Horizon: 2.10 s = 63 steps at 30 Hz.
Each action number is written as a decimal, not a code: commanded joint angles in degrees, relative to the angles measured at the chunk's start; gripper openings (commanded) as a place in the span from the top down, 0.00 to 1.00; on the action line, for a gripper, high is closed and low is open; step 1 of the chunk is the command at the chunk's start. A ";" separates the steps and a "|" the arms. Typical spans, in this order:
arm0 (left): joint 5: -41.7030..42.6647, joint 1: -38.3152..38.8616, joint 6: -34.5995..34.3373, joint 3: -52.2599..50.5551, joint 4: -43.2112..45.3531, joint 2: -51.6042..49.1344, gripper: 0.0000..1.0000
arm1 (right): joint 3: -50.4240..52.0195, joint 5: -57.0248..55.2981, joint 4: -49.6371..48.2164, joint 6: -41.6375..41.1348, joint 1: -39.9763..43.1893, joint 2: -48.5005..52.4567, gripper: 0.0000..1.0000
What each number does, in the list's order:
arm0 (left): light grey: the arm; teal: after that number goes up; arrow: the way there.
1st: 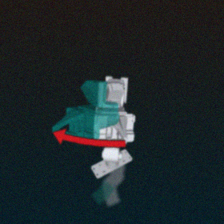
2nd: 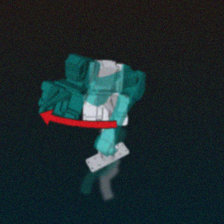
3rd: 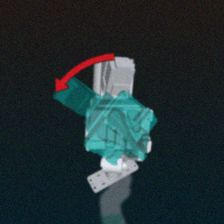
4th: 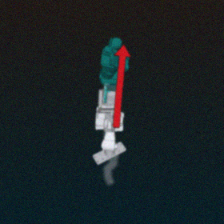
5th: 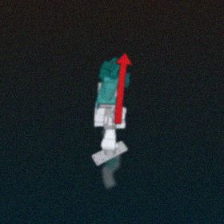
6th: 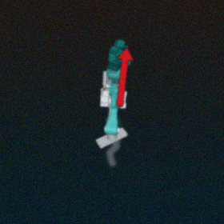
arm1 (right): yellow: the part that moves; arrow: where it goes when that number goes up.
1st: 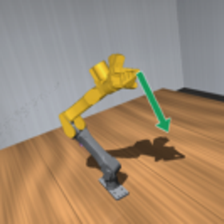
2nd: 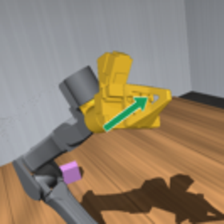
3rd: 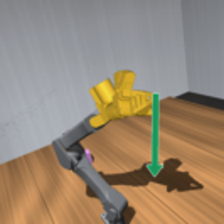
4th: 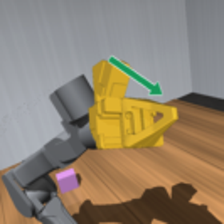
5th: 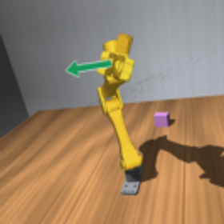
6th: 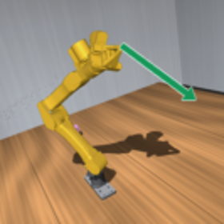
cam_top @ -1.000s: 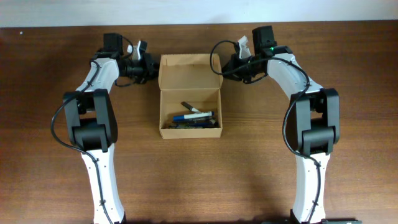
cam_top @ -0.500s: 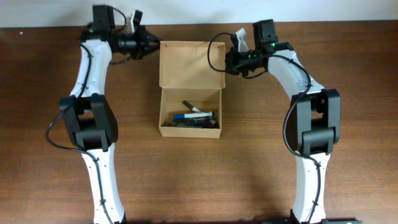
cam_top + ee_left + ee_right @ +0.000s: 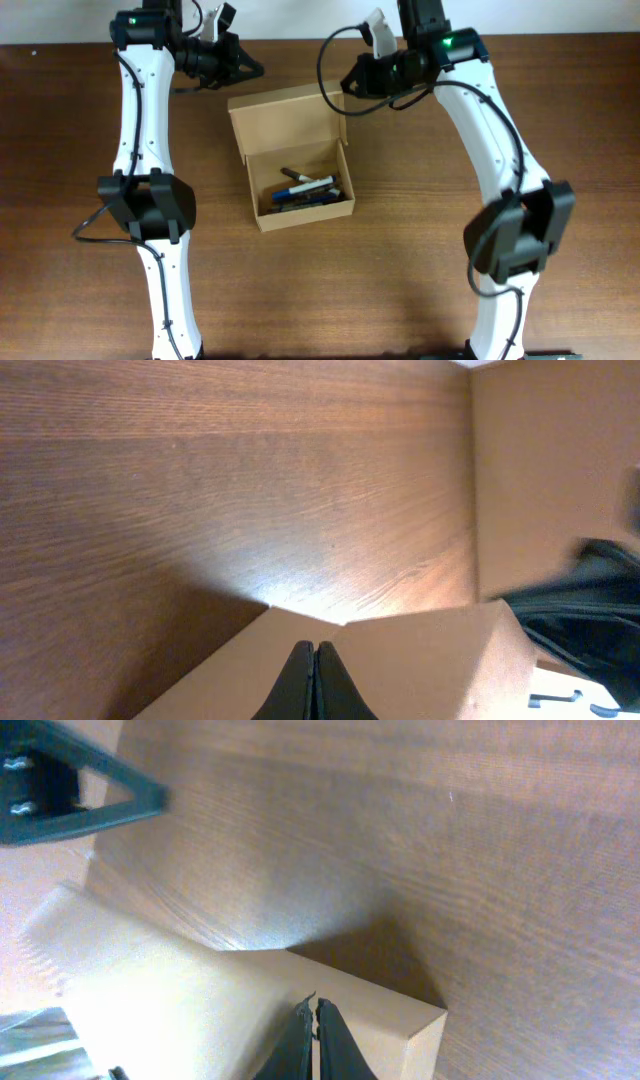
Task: Pack container
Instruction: 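Grip the lid with both grippers and lift it upright, then fold the lid forward over the box with both grippers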
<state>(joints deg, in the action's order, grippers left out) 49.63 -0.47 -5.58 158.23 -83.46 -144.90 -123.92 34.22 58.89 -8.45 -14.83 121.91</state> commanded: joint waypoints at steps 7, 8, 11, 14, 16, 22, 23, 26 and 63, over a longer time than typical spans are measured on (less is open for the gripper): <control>-10.71 -0.31 3.50 9.94 -11.65 -0.37 0.98 | -1.51 -9.44 5.05 4.17 -2.51 -5.95 0.96; -10.71 -0.31 3.78 10.08 -12.55 -0.37 0.99 | -1.51 -9.44 5.38 4.63 -2.54 -5.95 0.96; -10.67 -0.31 3.96 10.05 -13.22 -0.37 0.99 | -1.53 -9.49 5.46 4.87 -2.73 -6.14 0.96; -13.70 -0.28 3.89 10.10 -13.22 -0.37 0.99 | -1.57 -11.96 5.88 5.05 -2.73 -6.19 0.96; -18.32 -0.59 3.41 10.08 -13.22 -0.37 0.99 | -1.55 -15.41 7.02 5.03 -2.47 -6.14 0.96; -33.24 -2.14 -3.26 9.03 -13.22 -0.61 0.98 | 0.74 -18.84 7.98 4.94 0.44 -4.22 0.96; -33.79 -2.56 -4.00 8.31 -13.22 -0.61 0.98 | 0.94 -18.80 8.13 4.48 1.11 -3.48 0.96; -34.56 -3.96 -5.75 4.15 -13.22 -0.61 0.98 | 1.16 -16.57 8.63 3.54 3.39 -0.11 0.96; 11.19 -3.43 -14.45 -35.34 33.99 -1.62 0.98 | 1.11 4.15 -2.40 2.16 2.16 21.22 0.96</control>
<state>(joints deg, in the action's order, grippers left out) 53.78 -3.53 -18.04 120.97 -50.43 -145.53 -122.98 33.78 57.39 -6.28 -12.29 142.74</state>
